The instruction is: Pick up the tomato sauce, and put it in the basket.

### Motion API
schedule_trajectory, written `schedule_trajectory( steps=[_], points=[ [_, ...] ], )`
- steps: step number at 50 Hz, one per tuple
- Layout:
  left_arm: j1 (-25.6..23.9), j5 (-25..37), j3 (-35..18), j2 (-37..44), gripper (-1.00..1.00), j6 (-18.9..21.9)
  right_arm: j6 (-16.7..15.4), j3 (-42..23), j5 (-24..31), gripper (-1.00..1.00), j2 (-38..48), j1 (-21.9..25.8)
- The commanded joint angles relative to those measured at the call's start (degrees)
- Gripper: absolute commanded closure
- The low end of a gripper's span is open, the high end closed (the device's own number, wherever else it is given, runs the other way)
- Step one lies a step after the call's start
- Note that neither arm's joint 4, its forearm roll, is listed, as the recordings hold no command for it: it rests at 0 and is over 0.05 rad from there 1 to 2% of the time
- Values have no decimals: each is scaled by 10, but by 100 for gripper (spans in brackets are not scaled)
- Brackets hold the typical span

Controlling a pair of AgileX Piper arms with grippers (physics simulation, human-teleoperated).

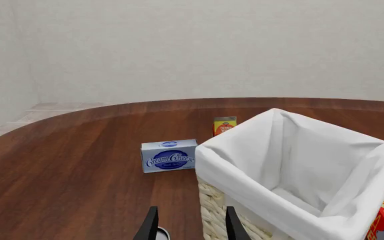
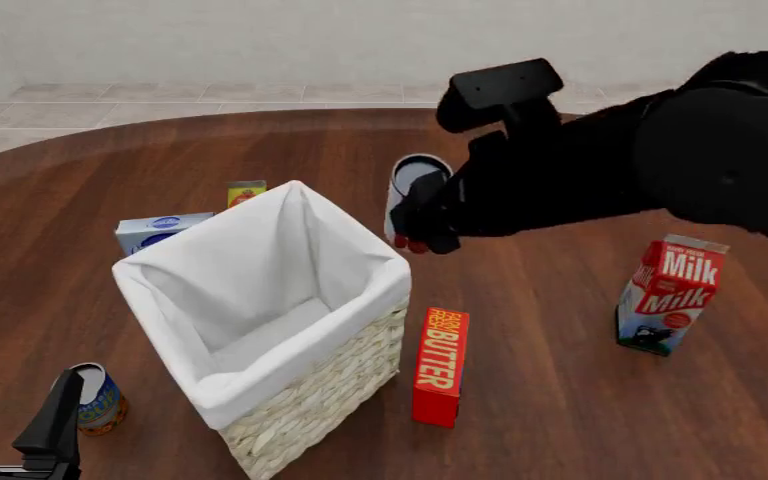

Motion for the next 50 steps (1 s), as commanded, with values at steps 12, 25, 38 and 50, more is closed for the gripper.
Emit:
schedule_trajectory(
  steps=[12, 25, 38, 50],
  points=[
    [0, 0, 0, 0, -100, 0, -4, -122, 22, 100, 106, 27],
    [0, 0, 0, 0, -100, 0, -7, -168, 29, 100, 158, 39],
    [0, 0, 0, 0, -100, 0, -5, -215, 36, 100, 206, 53],
    [0, 0, 0, 0, -100, 0, -4, -219, 24, 100, 228, 64]
  ],
)
